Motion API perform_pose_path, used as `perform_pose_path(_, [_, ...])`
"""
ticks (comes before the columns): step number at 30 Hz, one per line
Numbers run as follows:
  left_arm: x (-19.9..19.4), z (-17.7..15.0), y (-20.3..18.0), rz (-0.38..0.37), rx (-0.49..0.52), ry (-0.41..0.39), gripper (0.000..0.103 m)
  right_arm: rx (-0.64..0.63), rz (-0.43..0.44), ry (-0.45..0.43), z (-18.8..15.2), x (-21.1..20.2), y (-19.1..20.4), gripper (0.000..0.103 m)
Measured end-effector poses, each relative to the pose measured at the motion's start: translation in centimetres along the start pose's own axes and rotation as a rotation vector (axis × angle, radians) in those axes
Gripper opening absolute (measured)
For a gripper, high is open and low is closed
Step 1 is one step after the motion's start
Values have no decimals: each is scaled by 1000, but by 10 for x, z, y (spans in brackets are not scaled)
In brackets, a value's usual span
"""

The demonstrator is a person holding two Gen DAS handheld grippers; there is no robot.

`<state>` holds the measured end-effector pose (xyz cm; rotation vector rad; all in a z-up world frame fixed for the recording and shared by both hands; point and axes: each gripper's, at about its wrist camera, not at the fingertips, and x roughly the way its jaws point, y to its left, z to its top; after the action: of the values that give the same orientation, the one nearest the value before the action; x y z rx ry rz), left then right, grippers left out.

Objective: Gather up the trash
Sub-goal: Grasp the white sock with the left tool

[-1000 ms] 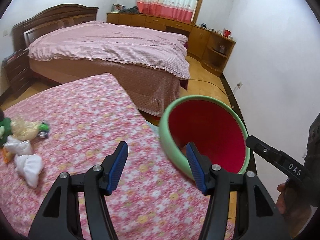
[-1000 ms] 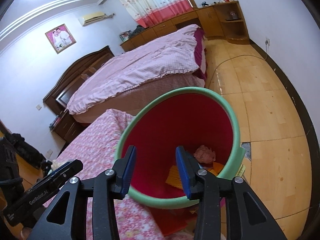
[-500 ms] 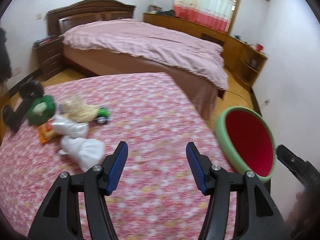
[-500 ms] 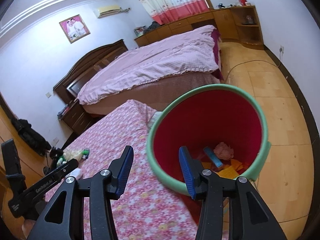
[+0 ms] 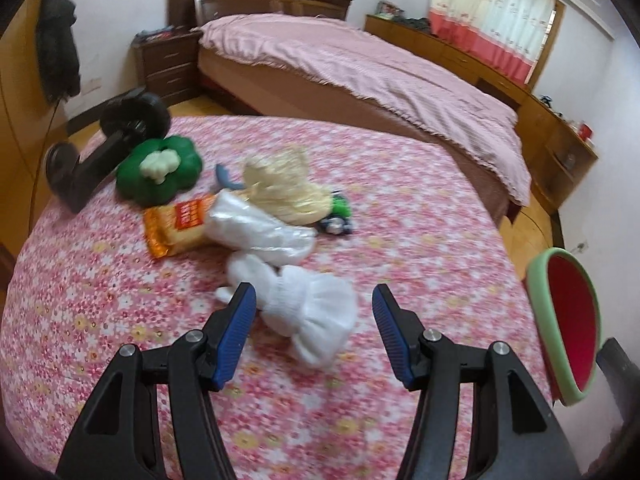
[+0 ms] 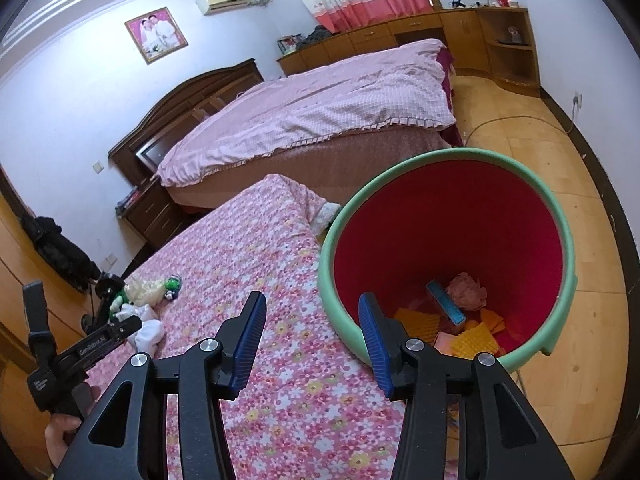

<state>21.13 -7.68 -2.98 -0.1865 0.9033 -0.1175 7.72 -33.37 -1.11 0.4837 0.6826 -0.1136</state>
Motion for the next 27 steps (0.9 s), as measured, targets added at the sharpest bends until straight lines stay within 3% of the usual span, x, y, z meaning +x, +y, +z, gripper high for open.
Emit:
perform_pose_path(11, [32,-6,11,-2,-50,53,60,-11,-2,34,-3,15,5,50])
perform_pose_path(16, [29,-8,11,-36,-34,41,37,-17,3,40,-5,15,9,50])
perform_pose_path(21, [13,-15,18,-85,-42,47,32,-32,13,41,-5,13,17,50])
perform_pose_path(27, [-17,-17,35,-78,-37,14,32,-61,48,39,-4,13,38,50])
